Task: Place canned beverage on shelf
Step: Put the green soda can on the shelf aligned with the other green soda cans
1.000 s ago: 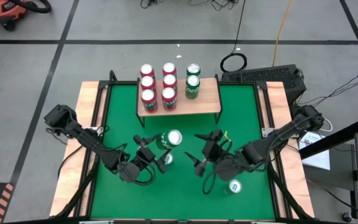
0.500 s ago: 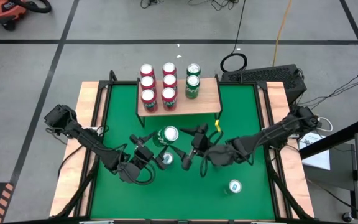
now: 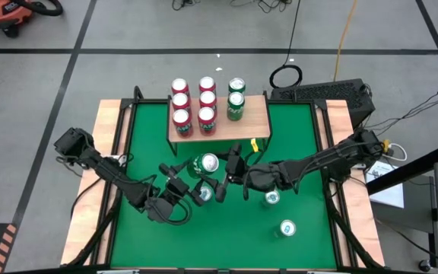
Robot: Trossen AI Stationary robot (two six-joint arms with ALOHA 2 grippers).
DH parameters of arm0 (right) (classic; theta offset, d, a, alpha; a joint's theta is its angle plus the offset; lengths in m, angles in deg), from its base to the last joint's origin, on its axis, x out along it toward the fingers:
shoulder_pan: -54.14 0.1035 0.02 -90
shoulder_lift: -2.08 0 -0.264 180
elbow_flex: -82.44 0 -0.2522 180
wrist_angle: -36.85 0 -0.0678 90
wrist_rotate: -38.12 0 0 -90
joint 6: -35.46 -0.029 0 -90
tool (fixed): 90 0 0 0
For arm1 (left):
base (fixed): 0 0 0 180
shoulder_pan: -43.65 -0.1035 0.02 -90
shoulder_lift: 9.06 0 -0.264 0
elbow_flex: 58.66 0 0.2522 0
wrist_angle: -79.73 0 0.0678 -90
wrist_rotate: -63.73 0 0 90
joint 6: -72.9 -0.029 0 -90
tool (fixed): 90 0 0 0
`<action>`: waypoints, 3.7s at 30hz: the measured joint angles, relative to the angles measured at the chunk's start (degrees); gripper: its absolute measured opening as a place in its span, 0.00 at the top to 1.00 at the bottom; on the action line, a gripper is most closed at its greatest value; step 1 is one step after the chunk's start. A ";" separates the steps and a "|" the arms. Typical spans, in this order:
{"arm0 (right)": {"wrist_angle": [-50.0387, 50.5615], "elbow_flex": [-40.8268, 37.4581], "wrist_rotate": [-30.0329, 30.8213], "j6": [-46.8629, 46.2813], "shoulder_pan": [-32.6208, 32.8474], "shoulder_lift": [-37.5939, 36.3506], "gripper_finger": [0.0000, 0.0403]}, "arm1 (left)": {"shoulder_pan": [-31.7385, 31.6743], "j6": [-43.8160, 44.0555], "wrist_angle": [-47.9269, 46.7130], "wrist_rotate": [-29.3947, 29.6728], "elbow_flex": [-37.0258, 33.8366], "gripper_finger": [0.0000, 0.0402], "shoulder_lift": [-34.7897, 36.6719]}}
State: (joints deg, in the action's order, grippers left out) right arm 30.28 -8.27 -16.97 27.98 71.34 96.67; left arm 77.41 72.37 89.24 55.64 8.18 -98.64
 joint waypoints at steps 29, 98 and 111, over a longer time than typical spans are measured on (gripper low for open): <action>19.43 -0.07 -13.01 7.32 -1.05 -9.13 0.25 | 2.05 4.77 -1.18 -13.47 0.07 0.05 0.04; 30.83 0.04 -48.57 23.61 -7.45 -14.99 0.24 | -12.74 -2.20 13.49 -57.85 0.02 0.13 -4.74; 32.06 0.09 -48.60 21.67 -7.44 -15.02 0.24 | -12.04 -2.49 13.48 -57.61 -0.02 0.27 -4.76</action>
State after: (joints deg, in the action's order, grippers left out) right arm 62.34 -8.19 -65.58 49.65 63.90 81.65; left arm 65.37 69.87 102.72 -1.97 8.16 -103.40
